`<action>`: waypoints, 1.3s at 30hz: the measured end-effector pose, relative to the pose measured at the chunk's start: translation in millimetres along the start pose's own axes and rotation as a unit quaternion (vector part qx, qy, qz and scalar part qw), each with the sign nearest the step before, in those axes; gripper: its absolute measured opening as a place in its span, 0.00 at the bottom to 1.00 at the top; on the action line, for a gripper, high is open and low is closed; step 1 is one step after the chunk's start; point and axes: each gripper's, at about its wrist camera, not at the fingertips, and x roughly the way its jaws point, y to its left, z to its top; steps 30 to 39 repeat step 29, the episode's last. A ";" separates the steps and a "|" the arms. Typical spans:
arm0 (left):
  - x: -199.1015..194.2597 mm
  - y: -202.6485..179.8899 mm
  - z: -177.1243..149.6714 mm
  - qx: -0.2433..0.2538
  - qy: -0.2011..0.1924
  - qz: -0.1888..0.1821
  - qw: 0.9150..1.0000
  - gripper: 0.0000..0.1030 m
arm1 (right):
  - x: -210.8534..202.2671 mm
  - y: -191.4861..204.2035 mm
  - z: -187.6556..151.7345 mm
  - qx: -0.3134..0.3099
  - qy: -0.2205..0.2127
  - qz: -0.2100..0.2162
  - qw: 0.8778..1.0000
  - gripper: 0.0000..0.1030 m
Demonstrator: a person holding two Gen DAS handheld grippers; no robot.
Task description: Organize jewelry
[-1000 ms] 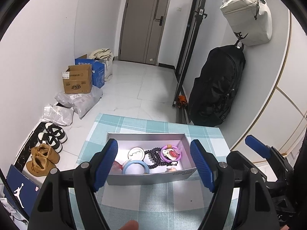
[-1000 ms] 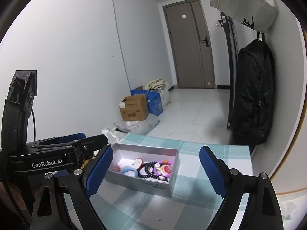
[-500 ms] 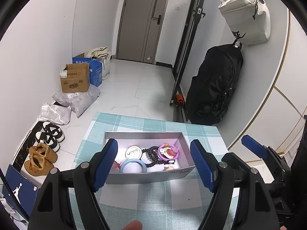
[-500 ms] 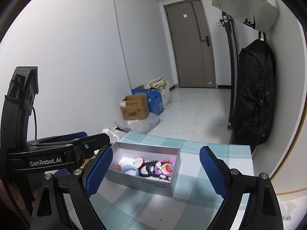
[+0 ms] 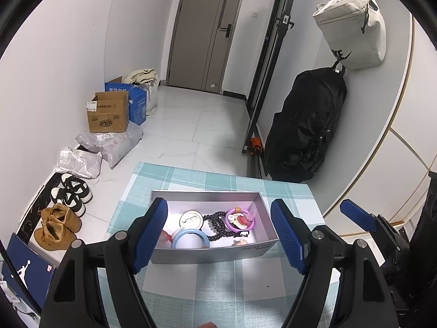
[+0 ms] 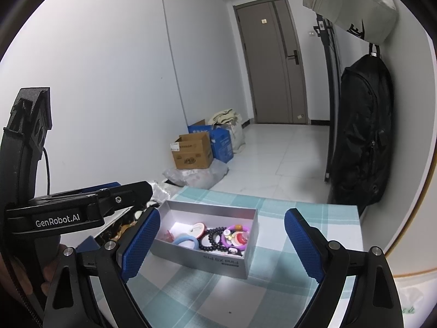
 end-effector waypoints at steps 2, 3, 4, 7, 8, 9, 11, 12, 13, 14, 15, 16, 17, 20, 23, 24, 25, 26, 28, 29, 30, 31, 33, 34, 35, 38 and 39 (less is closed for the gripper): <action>-0.5 -0.6 0.0 0.001 -0.001 0.002 1.000 0.72 | 0.5 0.3 -0.3 -0.001 0.001 0.000 1.000 0.90; -0.9 -0.8 0.1 0.001 -0.002 0.003 1.000 0.72 | 0.8 0.6 -0.3 -0.001 0.001 0.000 1.000 0.90; -1.7 -1.2 0.1 0.002 -0.003 0.001 1.000 0.72 | 0.9 0.9 -0.4 -0.001 0.001 0.000 1.000 0.90; -2.1 -1.9 0.4 0.005 -0.004 0.000 1.000 0.72 | 1.2 1.5 -0.5 -0.002 0.001 0.000 1.000 0.91; -2.0 -1.9 0.1 0.006 -0.004 -0.001 1.000 0.72 | 1.5 1.7 -0.9 -0.003 0.002 0.000 1.000 0.91; -2.1 -2.3 -0.1 0.007 -0.003 0.000 1.000 0.72 | 1.9 1.3 -1.3 -0.003 0.002 0.000 1.000 0.91; -3.4 -2.7 -0.2 0.006 -0.006 0.001 1.000 0.72 | 2.0 1.7 -2.1 -0.004 0.002 -0.001 1.000 0.91; -4.2 -2.7 -0.2 0.006 -0.008 0.000 1.000 0.72 | 1.8 2.2 -2.3 -0.005 0.002 -0.002 1.000 0.91; -4.1 -2.8 -0.2 0.006 -0.007 -0.001 1.000 0.72 | 1.8 2.6 -2.5 -0.006 0.002 -0.003 1.000 0.91; -4.0 -3.1 -0.2 0.007 -0.007 -0.001 1.000 0.72 | 2.0 2.9 -2.5 -0.007 0.002 -0.003 1.000 0.91; -3.5 -3.3 -0.2 0.007 -0.007 0.000 1.000 0.72 | 2.2 2.9 -2.5 -0.007 0.002 -0.002 1.000 0.91; -3.1 -3.3 -0.3 0.008 -0.006 0.001 1.000 0.72 | 2.3 2.9 -2.8 -0.007 0.002 -0.003 1.000 0.91; -2.7 -3.0 -0.2 0.007 -0.005 0.000 1.000 0.72 | 2.2 3.0 -3.0 -0.008 0.002 -0.004 1.000 0.91; -2.4 -2.2 0.3 0.005 -0.004 -0.004 1.000 0.72 | 2.5 2.4 -2.6 -0.006 0.003 -0.003 1.000 0.91; -3.3 -2.7 0.2 0.007 -0.006 -0.003 1.000 0.72 | 3.0 2.3 -1.9 -0.006 0.004 -0.004 1.000 0.91; -3.3 -2.7 0.4 0.007 -0.006 -0.004 1.000 0.72 | 3.0 2.2 -1.8 -0.006 0.004 -0.004 1.000 0.91; -2.9 -3.0 0.3 0.008 -0.007 -0.005 1.000 0.72 | 3.1 2.2 -1.8 -0.007 0.004 -0.004 1.000 0.91; -3.5 -3.4 0.3 0.010 -0.009 -0.005 1.000 0.72 | 3.4 2.4 -1.7 -0.008 0.004 -0.004 1.000 0.91; -6.0 -5.3 -0.5 0.016 -0.018 -0.003 1.000 0.72 | 3.6 1.9 -1.7 -0.008 0.005 -0.004 1.000 0.91; -6.8 -6.1 -0.4 0.019 -0.020 -0.005 1.000 0.72 | 3.6 1.9 -1.7 -0.008 0.005 -0.004 1.000 0.91; -6.8 -6.1 -0.4 0.019 -0.020 -0.005 1.000 0.72 | 3.6 1.9 -1.7 -0.008 0.005 -0.004 1.000 0.91; -6.8 -6.1 -0.4 0.019 -0.020 -0.005 1.000 0.72 | 3.6 1.9 -1.7 -0.008 0.005 -0.004 1.000 0.91; -6.8 -6.1 -0.4 0.019 -0.020 -0.005 1.000 0.72 | 3.6 1.9 -1.7 -0.008 0.005 -0.004 1.000 0.91; -6.8 -6.1 -0.4 0.019 -0.020 -0.005 1.000 0.72 | 3.6 1.9 -1.7 -0.008 0.005 -0.004 1.000 0.91; -6.8 -6.1 -0.4 0.019 -0.020 -0.005 1.000 0.72 | 3.6 1.9 -1.7 -0.008 0.005 -0.004 1.000 0.91; -6.8 -6.1 -0.4 0.019 -0.020 -0.005 1.000 0.72 | 3.6 1.9 -1.7 -0.008 0.005 -0.004 1.000 0.91; -6.8 -6.1 -0.4 0.019 -0.020 -0.005 1.000 0.72 | 3.6 1.9 -1.7 -0.008 0.005 -0.004 1.000 0.91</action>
